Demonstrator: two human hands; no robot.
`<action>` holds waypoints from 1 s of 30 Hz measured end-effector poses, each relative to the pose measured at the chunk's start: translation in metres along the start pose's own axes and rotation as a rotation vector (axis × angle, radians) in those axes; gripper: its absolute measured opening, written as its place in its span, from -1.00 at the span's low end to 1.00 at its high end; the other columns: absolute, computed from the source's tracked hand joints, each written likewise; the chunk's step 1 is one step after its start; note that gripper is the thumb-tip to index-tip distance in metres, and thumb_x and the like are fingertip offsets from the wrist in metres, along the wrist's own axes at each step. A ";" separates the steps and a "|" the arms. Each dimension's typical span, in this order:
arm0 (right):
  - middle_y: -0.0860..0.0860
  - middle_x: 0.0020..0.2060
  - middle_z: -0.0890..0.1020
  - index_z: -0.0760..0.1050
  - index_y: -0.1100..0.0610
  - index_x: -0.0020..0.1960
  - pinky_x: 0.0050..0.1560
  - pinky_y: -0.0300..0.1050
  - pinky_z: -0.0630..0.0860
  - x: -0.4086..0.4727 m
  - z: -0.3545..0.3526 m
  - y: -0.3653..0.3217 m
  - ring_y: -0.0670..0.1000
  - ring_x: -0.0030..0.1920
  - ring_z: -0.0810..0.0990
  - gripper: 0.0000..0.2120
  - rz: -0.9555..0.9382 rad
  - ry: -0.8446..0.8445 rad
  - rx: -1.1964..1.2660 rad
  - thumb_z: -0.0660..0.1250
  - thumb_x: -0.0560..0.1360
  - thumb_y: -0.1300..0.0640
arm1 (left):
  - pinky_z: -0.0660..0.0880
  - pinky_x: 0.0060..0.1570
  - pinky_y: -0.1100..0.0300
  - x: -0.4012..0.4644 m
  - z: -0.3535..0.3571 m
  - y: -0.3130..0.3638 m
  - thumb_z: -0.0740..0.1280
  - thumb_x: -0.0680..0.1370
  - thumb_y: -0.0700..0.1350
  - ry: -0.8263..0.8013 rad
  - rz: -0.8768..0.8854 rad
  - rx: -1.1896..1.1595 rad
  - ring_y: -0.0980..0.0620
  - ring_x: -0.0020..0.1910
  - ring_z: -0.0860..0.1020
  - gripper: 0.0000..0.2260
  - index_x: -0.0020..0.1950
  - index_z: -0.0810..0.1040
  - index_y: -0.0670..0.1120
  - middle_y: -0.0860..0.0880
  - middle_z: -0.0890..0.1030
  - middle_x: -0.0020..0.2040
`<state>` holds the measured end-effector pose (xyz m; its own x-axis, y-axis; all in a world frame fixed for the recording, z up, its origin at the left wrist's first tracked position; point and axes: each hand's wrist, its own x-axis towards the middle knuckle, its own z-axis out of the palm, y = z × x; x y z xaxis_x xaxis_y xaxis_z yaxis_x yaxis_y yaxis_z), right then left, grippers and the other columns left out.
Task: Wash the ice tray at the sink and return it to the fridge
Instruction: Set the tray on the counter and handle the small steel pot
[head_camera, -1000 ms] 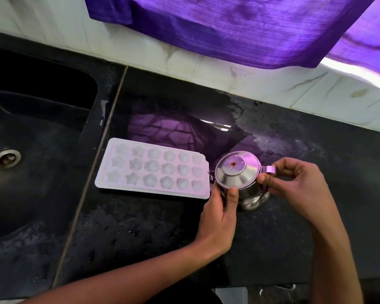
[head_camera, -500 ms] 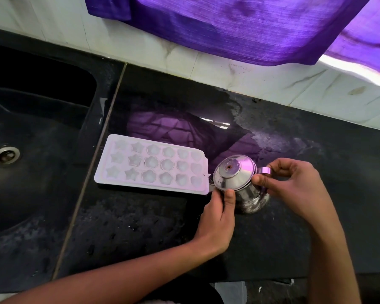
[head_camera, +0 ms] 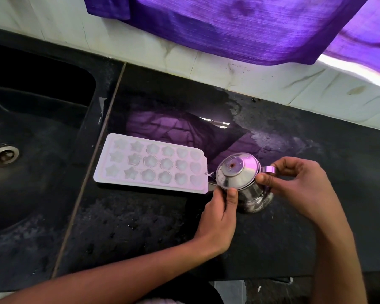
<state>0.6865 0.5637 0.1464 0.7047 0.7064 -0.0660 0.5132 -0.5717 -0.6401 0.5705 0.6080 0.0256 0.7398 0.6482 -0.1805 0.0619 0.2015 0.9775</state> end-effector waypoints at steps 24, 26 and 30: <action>0.16 -0.30 0.68 0.55 0.21 -0.24 -0.11 0.09 0.62 0.029 0.018 0.003 0.22 -0.20 0.66 -0.65 0.001 -0.005 0.328 0.50 0.12 -0.01 | 0.34 0.27 0.33 0.029 -0.017 0.008 0.06 0.54 0.21 0.153 0.099 -0.074 0.31 0.28 0.40 -0.50 0.42 0.31 0.03 0.19 0.49 0.29; 0.15 -0.31 0.69 0.56 0.19 -0.24 -0.13 0.07 0.63 0.033 0.021 0.000 0.19 -0.21 0.67 -0.64 0.001 -0.011 0.315 0.50 0.11 -0.03 | 0.34 0.26 0.33 0.031 -0.019 0.008 0.06 0.55 0.21 0.158 0.096 -0.072 0.30 0.27 0.41 -0.51 0.40 0.33 0.03 0.17 0.49 0.29; 0.13 -0.34 0.68 0.56 0.14 -0.28 -0.10 0.21 0.62 0.045 0.024 -0.004 0.27 -0.20 0.67 -0.60 0.008 -0.022 0.282 0.52 0.05 -0.12 | 0.35 0.18 0.38 0.039 -0.023 0.008 0.05 0.55 0.20 0.189 0.083 -0.070 0.32 0.21 0.44 -0.53 0.37 0.36 0.01 0.19 0.53 0.21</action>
<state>0.7043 0.6080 0.1276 0.6955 0.7134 -0.0864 0.3491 -0.4405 -0.8271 0.5844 0.6520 0.0243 0.6015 0.7894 -0.1231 -0.0453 0.1876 0.9812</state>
